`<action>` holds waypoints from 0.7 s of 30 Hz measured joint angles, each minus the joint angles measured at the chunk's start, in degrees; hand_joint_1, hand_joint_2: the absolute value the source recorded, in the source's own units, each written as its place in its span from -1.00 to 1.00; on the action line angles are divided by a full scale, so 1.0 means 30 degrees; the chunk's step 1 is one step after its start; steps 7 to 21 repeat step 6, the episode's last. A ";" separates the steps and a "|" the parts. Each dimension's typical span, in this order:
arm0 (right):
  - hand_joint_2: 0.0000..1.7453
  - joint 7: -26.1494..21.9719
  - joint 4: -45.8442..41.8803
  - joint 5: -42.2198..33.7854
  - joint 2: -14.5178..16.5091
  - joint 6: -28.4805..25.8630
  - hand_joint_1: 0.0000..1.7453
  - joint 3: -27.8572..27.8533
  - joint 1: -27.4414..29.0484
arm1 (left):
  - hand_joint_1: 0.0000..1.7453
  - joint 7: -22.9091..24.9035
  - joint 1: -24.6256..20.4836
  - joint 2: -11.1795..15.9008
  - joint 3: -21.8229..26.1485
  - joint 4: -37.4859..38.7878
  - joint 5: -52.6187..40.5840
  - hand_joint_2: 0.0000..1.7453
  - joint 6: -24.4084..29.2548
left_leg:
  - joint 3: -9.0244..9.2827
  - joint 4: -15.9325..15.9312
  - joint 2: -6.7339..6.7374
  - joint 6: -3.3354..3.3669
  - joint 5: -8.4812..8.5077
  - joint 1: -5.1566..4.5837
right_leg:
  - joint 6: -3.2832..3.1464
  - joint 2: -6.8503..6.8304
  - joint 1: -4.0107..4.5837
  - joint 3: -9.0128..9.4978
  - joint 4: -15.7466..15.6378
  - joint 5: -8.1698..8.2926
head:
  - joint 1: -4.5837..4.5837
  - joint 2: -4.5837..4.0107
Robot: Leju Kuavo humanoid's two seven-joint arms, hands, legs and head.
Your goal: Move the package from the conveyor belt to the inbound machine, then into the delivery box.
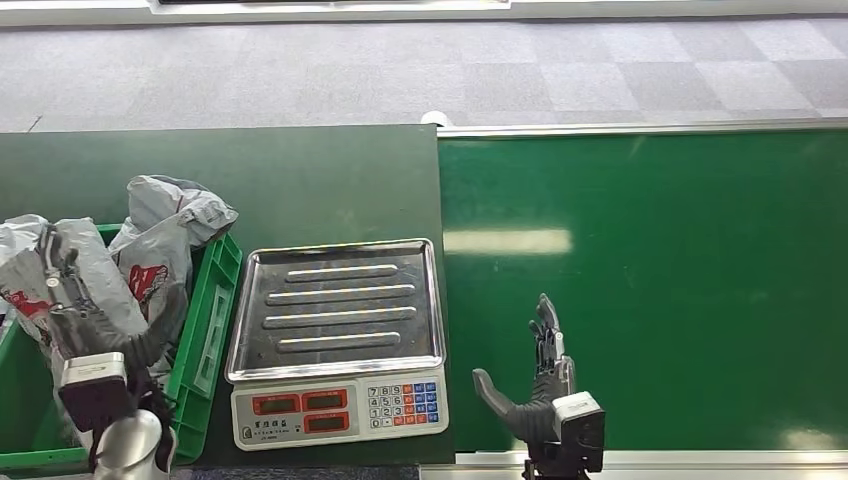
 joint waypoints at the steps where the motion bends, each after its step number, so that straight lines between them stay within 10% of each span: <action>1: 1.00 -0.0113 0.0579 0.0136 0.0129 -0.0366 -1.00 0.0036 -0.0149 | -1.00 -0.0058 0.0393 -0.0269 -0.0687 0.0122 0.0326 1.00 -0.0091 | -0.0001 0.0000 0.0001 0.0001 -0.0001 -0.0001 | 0.0000 0.0000 -0.0001 -0.0002 -0.0001 0.0000 | 0.0002 0.0000; 6: 1.00 -0.0733 0.2965 0.0727 0.0330 -0.2170 -1.00 0.0269 -0.0863 | -1.00 -0.0589 0.1729 -0.1268 -0.3080 0.1136 0.1546 1.00 -0.0319 | -0.0005 0.0002 -0.0006 0.0003 -0.0004 -0.0001 | 0.0001 -0.0001 -0.0001 -0.0007 -0.0006 -0.0001 | 0.0001 0.0000; 21: 1.00 -0.0733 0.2965 0.0727 0.0330 -0.2170 -1.00 0.0269 -0.0863 | -1.00 -0.0589 0.1729 -0.1268 -0.3080 0.1136 0.1546 1.00 -0.0319 | -0.0005 0.0002 -0.0006 0.0003 -0.0004 -0.0001 | 0.0001 -0.0001 -0.0001 -0.0007 -0.0006 -0.0001 | 0.0001 0.0000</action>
